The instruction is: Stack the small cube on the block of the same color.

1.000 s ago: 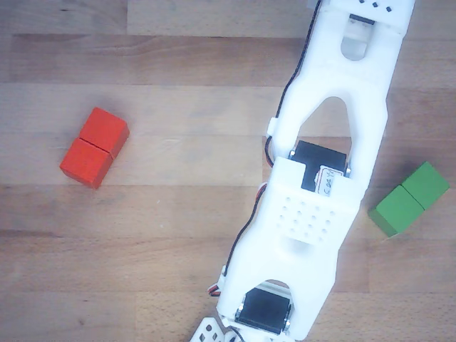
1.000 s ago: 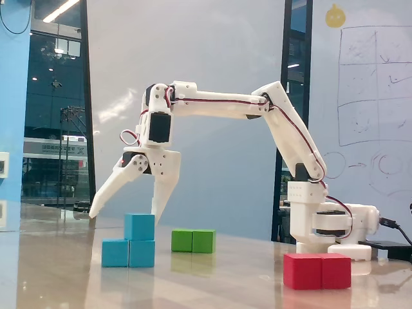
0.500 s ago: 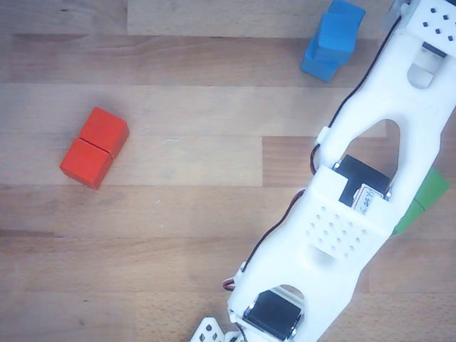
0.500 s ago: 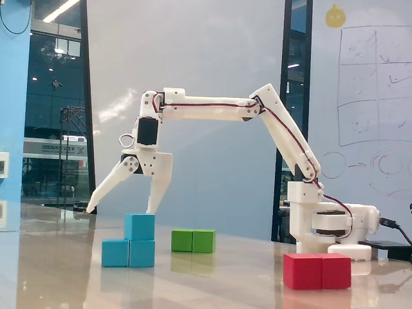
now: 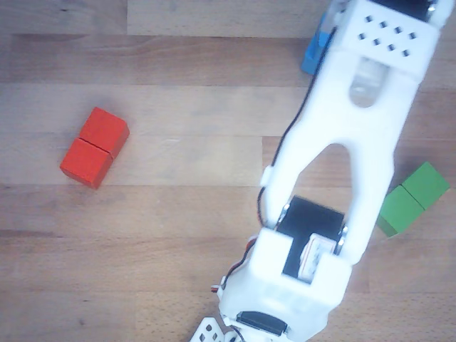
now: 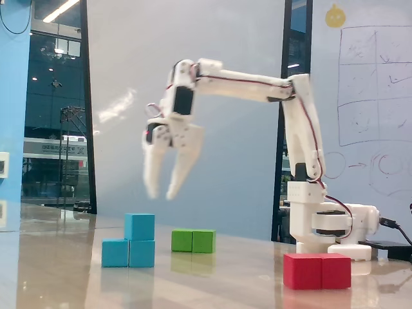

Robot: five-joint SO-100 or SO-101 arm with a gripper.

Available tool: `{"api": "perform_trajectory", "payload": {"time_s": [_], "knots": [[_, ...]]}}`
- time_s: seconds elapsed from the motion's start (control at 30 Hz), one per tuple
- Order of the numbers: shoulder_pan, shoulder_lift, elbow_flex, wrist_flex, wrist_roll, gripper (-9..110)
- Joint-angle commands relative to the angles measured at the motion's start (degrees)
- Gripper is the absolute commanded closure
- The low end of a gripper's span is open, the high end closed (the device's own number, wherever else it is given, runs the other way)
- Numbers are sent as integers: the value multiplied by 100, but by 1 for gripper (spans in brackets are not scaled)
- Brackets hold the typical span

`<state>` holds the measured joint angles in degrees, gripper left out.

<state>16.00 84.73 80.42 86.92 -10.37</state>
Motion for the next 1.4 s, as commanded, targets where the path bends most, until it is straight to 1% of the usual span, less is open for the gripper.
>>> {"api": "perform_trajectory", "payload": {"time_s": [0.0,0.17,0.3,0.4,0.57,0.67,0.8,1.0,1.37], "knots": [[-536,1564,853,-97,26,99],[-1046,2716,2039,-492,26,99],[-1415,3665,3252,-1318,26,99],[-1661,4359,4456,-2057,26,99],[-1846,5660,6240,-3217,26,99],[-1846,6293,7102,-3595,18,99],[-1846,7084,7998,-3788,18,99],[-1811,8481,9035,-3771,9,99],[-1819,9853,9571,-3595,9,99]]}}
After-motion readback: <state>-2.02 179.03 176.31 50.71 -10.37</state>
